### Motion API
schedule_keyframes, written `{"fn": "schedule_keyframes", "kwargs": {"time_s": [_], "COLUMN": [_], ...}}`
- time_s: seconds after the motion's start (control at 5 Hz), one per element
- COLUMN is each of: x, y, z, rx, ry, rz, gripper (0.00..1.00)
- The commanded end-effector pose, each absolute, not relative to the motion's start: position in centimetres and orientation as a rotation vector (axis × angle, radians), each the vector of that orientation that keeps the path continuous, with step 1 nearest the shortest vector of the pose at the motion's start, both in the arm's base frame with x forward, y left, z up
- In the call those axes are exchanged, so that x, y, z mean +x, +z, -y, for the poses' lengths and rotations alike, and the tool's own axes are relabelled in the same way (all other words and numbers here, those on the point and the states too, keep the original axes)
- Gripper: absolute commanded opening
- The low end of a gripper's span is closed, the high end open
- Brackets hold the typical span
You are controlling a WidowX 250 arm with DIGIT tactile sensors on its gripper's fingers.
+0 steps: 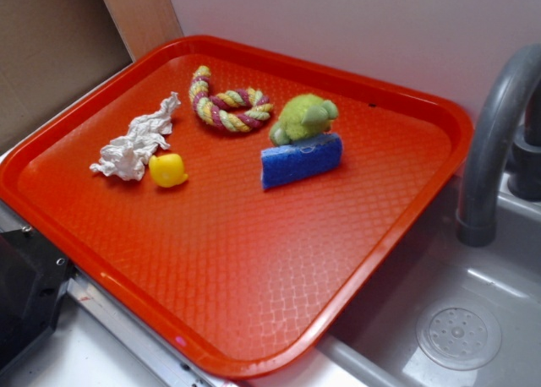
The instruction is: Grab the green animal.
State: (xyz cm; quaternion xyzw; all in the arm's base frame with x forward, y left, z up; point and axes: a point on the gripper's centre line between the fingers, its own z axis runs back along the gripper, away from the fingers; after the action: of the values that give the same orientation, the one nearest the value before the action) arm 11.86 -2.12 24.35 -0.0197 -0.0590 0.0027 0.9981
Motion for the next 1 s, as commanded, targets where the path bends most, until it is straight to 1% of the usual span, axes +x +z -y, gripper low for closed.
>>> {"fn": "schedule_keyframes", "kwargs": {"time_s": [0.0, 0.2, 0.4, 0.6, 0.8], "x": [11.9, 15.1, 19.2, 22.6, 25.3], "y": [24.4, 23.1, 21.1, 19.1, 16.8], "z": [2.1, 3.2, 4.3, 5.5, 7.1], "rx": [-0.039, -0.091, -0.141, -0.098, -0.126], "ry": [0.006, 0.102, 0.105, 0.047, -0.052], "rz": [0.118, 0.160, 0.207, 0.281, 0.271], "gripper": [1.00, 1.00, 1.00, 1.00, 1.00]}}
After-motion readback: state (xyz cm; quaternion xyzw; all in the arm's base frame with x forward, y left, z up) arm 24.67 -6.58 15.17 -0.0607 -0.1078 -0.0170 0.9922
